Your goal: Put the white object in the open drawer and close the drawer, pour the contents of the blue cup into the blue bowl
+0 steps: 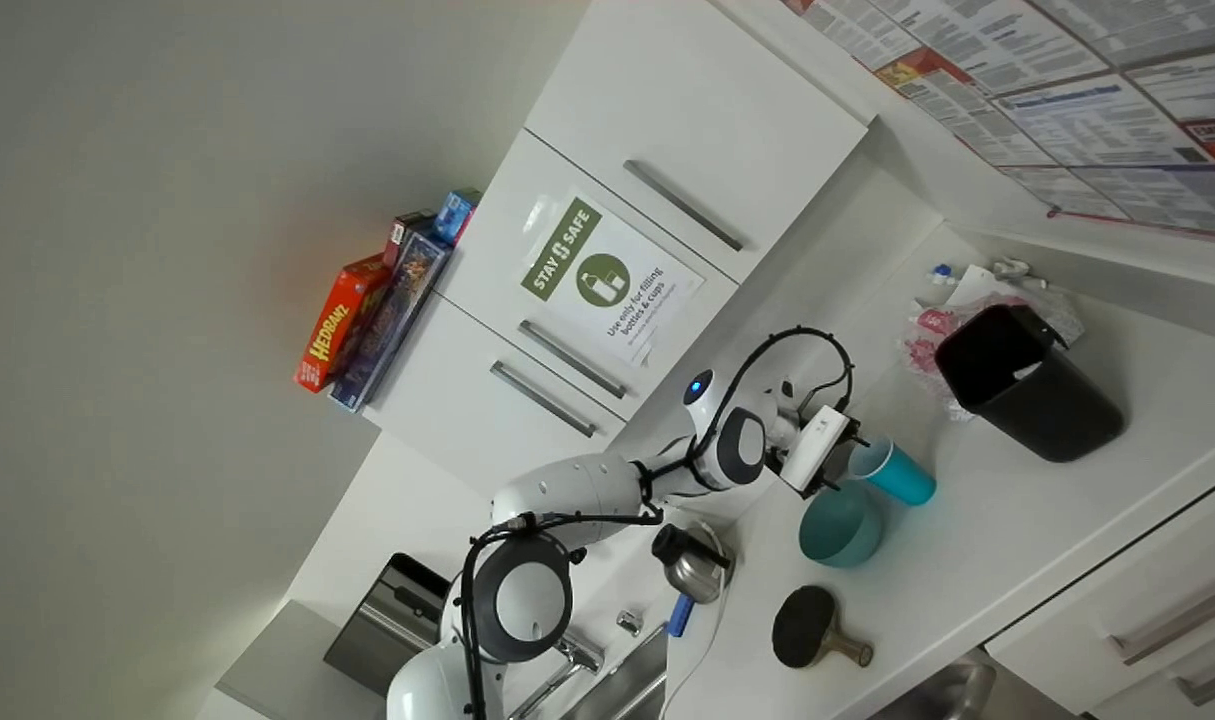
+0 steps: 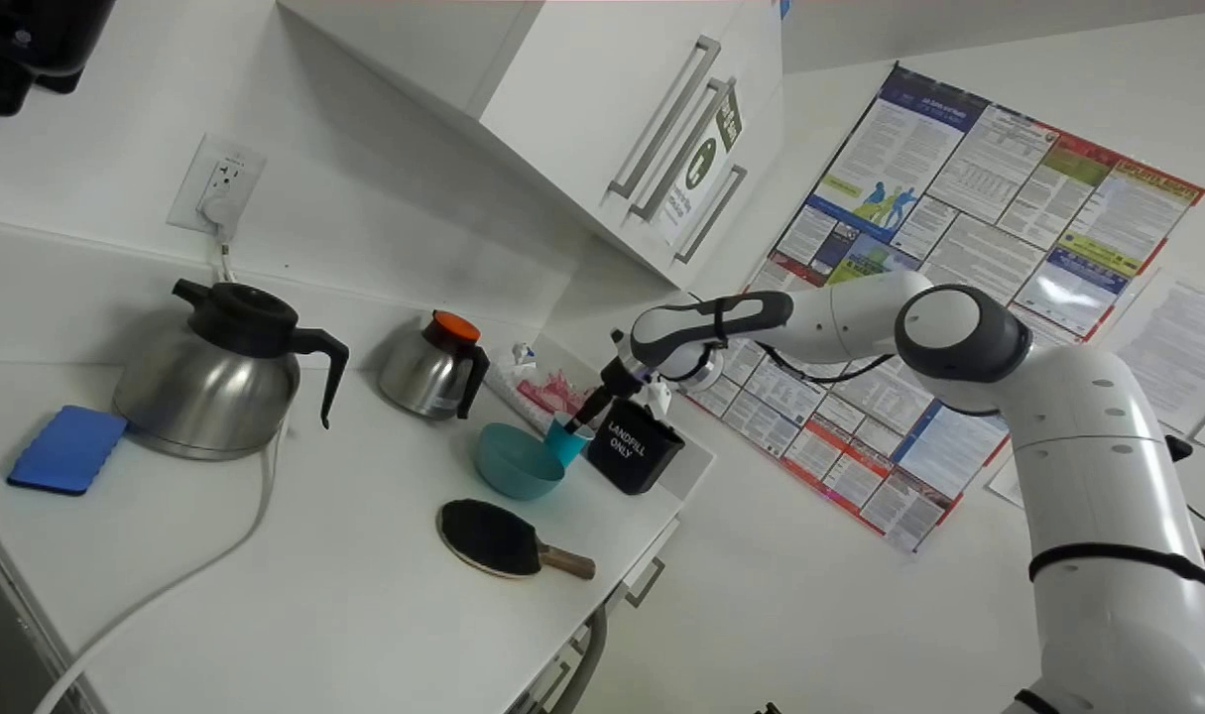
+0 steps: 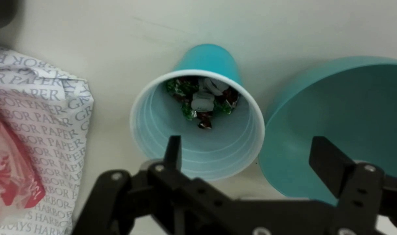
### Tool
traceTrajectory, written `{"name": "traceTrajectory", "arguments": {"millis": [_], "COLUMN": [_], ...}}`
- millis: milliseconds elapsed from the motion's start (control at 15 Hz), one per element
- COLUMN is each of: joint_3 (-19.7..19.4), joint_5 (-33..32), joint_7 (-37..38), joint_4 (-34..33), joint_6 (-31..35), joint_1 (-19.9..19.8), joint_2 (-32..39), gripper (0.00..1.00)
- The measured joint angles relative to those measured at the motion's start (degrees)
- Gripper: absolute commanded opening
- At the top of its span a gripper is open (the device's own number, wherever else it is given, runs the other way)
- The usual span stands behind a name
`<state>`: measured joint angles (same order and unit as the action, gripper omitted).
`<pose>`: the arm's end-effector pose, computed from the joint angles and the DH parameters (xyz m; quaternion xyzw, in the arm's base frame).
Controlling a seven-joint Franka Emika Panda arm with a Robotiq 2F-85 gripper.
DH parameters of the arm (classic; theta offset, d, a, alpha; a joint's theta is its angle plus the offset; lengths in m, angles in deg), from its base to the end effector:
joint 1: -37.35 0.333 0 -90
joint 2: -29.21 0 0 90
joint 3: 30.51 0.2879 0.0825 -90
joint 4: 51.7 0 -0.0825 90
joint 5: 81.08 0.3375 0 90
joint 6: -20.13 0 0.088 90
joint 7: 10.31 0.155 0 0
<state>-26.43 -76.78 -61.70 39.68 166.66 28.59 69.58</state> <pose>0.6782 -0.0604 0.2094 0.9244 0.3559 0.1355 0.0197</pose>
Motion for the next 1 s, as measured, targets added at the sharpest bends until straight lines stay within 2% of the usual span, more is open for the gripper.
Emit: {"name": "traceTrajectory", "arguments": {"millis": [67, 200, 800, 1000], "joint_3": [0.0, 0.0, 0.0, 0.0], "joint_5": [-0.1, -0.7, -1.8, -1.8], "joint_7": [0.0, 0.0, 0.0, 0.0], "joint_4": [-0.4, -1.2, -3.6, -3.9], "joint_6": [-0.1, -0.2, -0.4, -0.4], "joint_1": [0.0, 0.0, 0.0, 0.0], "joint_2": [0.4, 1.3, 4.0, 4.2], "gripper": [1.00, 0.72, 0.03, 0.00]}}
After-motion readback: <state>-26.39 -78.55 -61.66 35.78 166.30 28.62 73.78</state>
